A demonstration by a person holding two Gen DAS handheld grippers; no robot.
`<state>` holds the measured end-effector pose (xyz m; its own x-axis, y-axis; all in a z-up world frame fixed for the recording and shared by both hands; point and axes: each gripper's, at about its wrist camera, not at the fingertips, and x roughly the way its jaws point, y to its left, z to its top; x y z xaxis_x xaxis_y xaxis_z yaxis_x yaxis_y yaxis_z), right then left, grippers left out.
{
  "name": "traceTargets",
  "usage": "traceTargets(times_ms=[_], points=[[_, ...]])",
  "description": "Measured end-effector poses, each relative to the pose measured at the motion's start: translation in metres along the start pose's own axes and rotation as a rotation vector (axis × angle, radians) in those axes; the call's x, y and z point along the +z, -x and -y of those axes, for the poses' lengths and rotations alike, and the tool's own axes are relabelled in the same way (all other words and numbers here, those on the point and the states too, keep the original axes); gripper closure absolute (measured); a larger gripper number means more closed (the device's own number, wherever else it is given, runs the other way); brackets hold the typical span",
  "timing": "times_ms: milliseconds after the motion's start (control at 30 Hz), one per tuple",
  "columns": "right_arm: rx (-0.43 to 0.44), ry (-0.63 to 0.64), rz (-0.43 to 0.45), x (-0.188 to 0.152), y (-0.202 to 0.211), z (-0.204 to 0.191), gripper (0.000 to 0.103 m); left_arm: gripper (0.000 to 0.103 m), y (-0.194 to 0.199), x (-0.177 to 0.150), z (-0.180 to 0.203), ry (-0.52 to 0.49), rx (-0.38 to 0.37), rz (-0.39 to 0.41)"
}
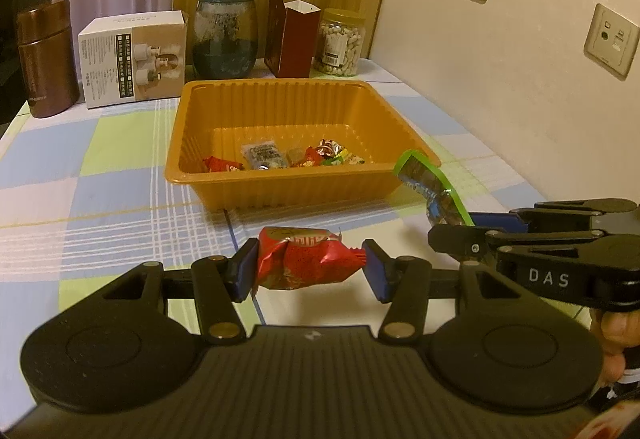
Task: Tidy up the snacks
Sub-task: 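Lift both packets and carry them over the orange tray, then lower the red packet into the tray and open the left gripper while the right gripper releases the nut packet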
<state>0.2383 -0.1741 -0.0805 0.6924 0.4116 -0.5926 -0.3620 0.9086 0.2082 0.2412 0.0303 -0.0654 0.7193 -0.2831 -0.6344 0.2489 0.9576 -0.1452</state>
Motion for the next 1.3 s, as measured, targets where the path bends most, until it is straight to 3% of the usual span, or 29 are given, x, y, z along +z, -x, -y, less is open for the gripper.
traceTargets(times_ms=[633,1300], points=[[-0.023,-0.067,0.075,0.033,-0.006,0.012,0.076,0.051,-0.006,0.037,-0.011,0.025,0.008,0.074],[-0.034,-0.109,0.141,0.086,-0.045,0.024,0.076,0.051,-0.049,0.084,-0.036,0.045,0.039,0.111]])
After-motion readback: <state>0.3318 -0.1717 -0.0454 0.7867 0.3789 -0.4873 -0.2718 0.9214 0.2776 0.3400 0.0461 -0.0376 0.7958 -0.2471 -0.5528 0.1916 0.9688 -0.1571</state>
